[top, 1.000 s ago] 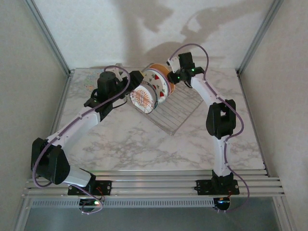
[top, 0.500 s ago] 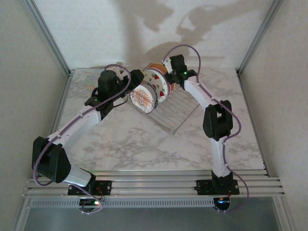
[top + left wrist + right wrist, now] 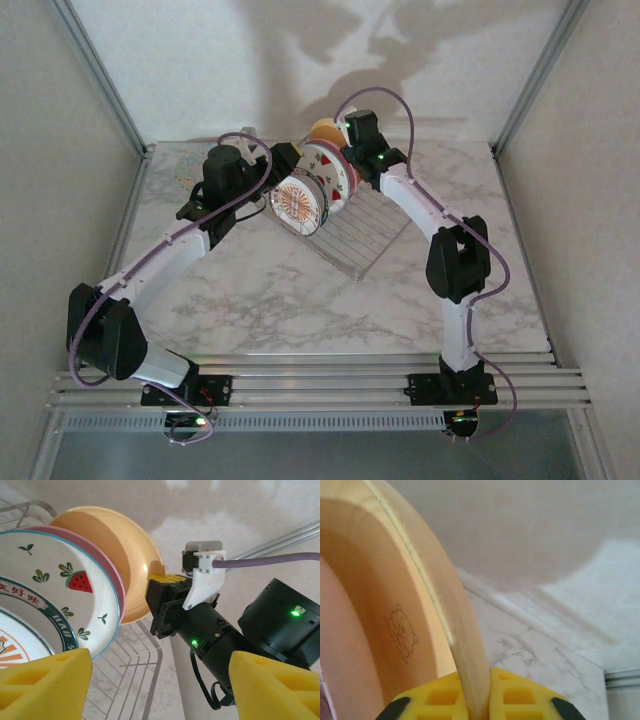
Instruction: Unload the plates from the dish rack
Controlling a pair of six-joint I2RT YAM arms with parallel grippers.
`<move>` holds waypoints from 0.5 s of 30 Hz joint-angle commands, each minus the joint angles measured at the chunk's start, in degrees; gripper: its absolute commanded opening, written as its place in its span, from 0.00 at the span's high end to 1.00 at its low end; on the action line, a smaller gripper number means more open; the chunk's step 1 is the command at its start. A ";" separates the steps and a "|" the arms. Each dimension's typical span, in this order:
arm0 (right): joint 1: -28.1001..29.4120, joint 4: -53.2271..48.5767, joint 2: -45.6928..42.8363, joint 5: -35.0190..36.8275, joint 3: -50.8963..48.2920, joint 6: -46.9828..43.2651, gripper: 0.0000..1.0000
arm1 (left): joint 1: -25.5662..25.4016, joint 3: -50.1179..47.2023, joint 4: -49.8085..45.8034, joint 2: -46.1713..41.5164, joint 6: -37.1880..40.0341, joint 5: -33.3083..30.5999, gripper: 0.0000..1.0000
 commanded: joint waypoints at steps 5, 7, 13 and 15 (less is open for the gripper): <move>1.28 7.08 -4.78 7.44 -1.66 -4.02 1.00 | -0.41 0.62 3.63 0.99 -1.06 1.64 0.28; 1.47 8.42 -5.14 9.18 -2.01 -5.17 1.00 | -0.53 0.66 3.90 0.93 -1.32 1.69 0.28; 1.47 12.54 -7.58 12.29 -3.57 -8.07 1.00 | -1.03 1.32 4.69 1.19 -1.33 2.17 0.27; 1.51 13.19 -8.53 12.64 -3.87 -8.50 1.00 | -1.29 1.65 4.93 1.46 -1.33 2.42 0.28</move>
